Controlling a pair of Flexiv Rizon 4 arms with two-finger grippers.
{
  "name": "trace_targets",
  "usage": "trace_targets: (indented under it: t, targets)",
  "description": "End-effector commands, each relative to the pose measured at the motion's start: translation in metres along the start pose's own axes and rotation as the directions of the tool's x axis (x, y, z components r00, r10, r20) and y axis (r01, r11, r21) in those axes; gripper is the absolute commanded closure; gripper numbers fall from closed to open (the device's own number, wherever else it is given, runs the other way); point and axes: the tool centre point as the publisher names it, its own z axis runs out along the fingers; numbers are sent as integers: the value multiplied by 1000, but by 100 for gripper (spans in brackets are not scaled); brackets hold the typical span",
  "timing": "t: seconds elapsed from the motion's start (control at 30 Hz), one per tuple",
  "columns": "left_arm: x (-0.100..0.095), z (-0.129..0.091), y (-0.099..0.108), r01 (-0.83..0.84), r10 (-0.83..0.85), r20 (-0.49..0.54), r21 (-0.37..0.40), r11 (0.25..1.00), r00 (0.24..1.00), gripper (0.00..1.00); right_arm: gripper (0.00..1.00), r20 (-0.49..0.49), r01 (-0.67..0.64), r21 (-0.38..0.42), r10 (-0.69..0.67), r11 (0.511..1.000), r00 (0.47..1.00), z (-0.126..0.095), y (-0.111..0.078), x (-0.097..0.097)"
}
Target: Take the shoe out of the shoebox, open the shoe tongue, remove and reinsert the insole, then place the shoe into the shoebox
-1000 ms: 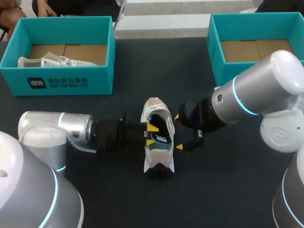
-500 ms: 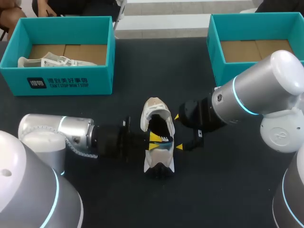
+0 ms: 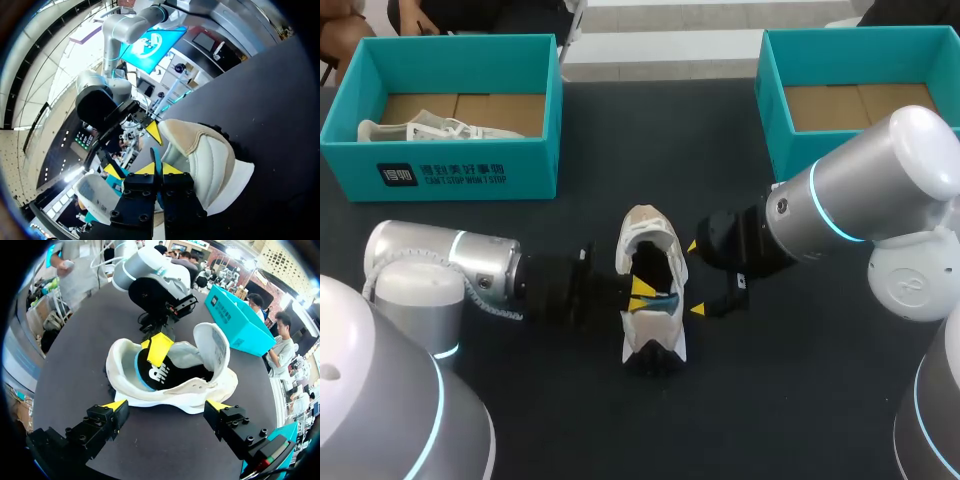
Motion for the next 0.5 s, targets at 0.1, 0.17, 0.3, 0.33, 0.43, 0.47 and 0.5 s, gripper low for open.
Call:
trace_targets:
  t: [0.1,0.17,0.3,0.33,0.43,0.47,0.5]
  targets:
    - [0,-3,0,-9,9,17,-3,1000,1000,100,0,1,1,-2,-1,1000,1000,0,-1,1]
    - [-3,-4,-4,-20,20,24,1,1000,1000,81,0,1,1,-2,-1,1000,1000,0,-1,1]
    - [-10,-5,-12,-37,37,43,7,999,998,71,0,1,1,-2,-1,1000,1000,0,-1,1]
    - [-11,-4,-14,-39,39,47,8,999,998,67,0,1,1,-2,-1,1000,1000,0,-1,1]
    - [-14,-4,-20,-51,50,53,14,999,997,63,0,1,1,-2,-1,1000,1000,0,-1,1]
    - [-15,-4,-22,-55,54,55,17,998,997,62,0,1,1,-2,-1,1000,1000,0,-1,1]
    - [-17,-4,-24,-59,58,58,19,998,997,62,0,1,1,-2,-1,1000,1000,0,-1,1]
